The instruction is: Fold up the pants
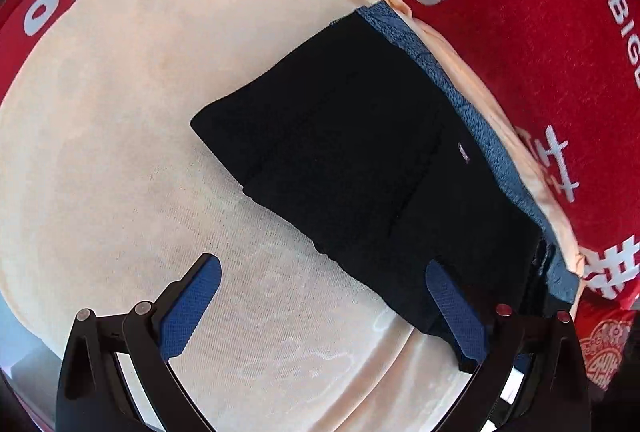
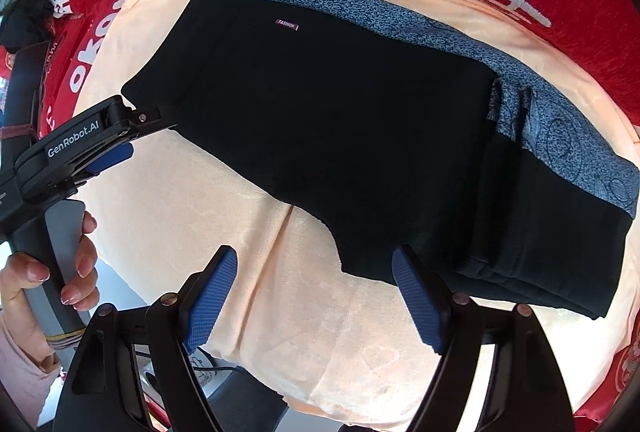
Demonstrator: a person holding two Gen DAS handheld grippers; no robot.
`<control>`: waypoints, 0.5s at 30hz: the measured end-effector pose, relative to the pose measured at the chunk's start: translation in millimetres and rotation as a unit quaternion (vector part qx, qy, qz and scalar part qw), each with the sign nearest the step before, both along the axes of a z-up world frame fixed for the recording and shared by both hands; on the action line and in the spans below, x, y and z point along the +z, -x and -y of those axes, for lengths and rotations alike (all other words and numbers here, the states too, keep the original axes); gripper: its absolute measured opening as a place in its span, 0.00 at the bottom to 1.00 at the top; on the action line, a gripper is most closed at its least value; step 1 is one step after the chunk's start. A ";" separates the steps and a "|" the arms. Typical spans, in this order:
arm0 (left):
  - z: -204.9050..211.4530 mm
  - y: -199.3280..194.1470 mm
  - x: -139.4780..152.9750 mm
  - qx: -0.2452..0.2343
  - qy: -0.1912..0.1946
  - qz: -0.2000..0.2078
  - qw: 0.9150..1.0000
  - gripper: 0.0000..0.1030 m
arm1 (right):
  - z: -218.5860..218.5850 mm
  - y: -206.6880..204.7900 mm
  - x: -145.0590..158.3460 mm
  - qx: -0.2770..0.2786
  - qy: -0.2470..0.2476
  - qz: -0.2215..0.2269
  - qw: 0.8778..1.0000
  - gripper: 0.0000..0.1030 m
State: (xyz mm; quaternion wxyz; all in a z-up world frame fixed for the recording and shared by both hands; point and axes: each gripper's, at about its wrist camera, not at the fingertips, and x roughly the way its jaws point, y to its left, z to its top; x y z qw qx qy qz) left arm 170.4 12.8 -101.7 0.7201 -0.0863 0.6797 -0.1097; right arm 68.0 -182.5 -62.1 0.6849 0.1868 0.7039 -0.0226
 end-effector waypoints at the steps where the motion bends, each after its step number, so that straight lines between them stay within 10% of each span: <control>1: -2.8 -1.1 0.4 0.005 0.003 0.002 1.000 1.00 | -0.7 0.1 -0.8 0.000 -0.001 -0.001 1.000 0.80; 8: -28.9 -12.2 3.0 0.025 0.042 0.014 0.999 1.00 | -5.6 0.0 -4.7 0.000 -0.013 0.006 1.000 0.80; 15: -37.8 -15.5 -20.8 0.054 0.162 -0.017 0.985 1.00 | -4.9 -0.1 -8.3 -0.008 -0.021 0.008 1.000 0.80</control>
